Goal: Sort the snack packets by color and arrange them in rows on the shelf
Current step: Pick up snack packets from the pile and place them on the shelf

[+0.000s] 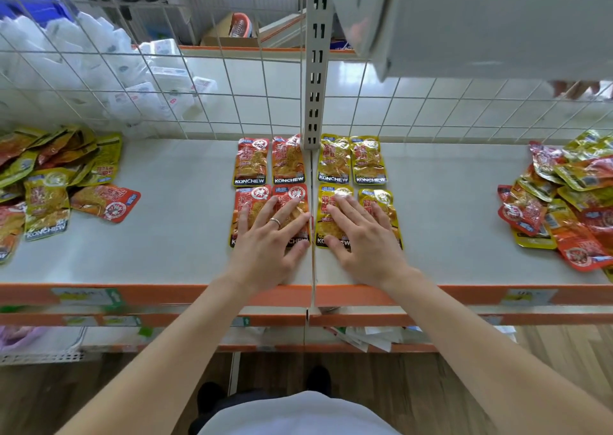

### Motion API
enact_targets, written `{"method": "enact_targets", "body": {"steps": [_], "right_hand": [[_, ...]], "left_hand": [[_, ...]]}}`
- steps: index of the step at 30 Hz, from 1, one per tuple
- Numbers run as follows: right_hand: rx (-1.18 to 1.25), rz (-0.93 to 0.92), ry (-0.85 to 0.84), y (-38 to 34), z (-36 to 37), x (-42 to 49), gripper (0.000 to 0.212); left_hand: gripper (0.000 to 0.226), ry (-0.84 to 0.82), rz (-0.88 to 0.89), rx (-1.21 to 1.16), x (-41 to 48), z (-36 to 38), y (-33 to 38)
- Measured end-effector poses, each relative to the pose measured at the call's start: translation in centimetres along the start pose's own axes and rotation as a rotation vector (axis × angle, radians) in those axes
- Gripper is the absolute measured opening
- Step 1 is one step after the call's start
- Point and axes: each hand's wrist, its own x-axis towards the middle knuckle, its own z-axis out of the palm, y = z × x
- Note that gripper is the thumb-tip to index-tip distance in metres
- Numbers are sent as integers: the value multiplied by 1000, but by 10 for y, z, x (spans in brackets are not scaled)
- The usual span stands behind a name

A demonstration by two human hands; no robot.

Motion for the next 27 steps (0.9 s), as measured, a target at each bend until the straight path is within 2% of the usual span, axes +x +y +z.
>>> {"method": "enact_targets", "body": {"steps": [3, 6, 11, 20, 27], "right_hand": [[38, 17, 40, -2, -2, -4, 64], [87, 96, 111, 2, -10, -16, 58], [161, 184, 37, 15, -11, -31, 58], [202, 180, 25, 15, -8, -27, 57], [228, 255, 184, 15, -5, -31, 49]], "left_hand": [[71, 19, -2, -10, -3, 1, -1], [64, 47, -29, -4, -12, 1, -3], [60, 38, -80, -49, -21, 2, -3], [59, 106, -89, -91, -20, 3, -2], [55, 131, -77, -84, -17, 4, -2]]}}
